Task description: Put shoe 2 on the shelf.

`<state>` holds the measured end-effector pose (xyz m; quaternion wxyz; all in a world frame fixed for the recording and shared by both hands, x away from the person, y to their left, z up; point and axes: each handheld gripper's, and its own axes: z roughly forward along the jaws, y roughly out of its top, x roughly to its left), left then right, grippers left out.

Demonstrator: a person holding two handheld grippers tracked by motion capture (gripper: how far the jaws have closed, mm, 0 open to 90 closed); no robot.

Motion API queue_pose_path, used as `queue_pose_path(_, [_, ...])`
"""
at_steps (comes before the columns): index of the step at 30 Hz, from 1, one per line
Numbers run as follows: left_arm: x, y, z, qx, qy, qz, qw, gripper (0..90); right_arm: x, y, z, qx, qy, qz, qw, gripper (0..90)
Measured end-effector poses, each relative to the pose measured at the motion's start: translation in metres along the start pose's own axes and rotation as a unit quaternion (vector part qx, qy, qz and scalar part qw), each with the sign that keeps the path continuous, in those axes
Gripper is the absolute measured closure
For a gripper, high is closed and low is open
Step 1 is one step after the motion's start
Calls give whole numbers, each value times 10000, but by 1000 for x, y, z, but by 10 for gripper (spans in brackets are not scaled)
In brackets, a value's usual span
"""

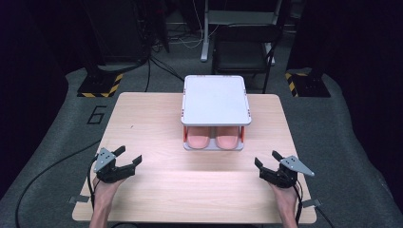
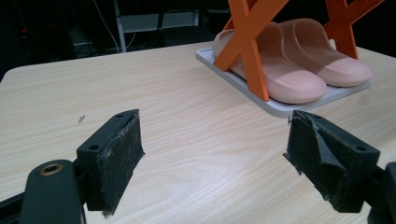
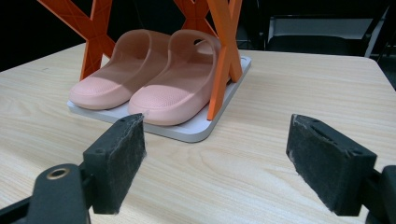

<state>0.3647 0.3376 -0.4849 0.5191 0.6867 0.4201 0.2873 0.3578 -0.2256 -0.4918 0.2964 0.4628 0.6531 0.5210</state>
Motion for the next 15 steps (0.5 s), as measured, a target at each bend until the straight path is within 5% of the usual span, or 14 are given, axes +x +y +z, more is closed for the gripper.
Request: queue_pose_path(15, [1,-4,3,60,70,-33,10000,178,4,-2,3,86,24,-90,9999,188])
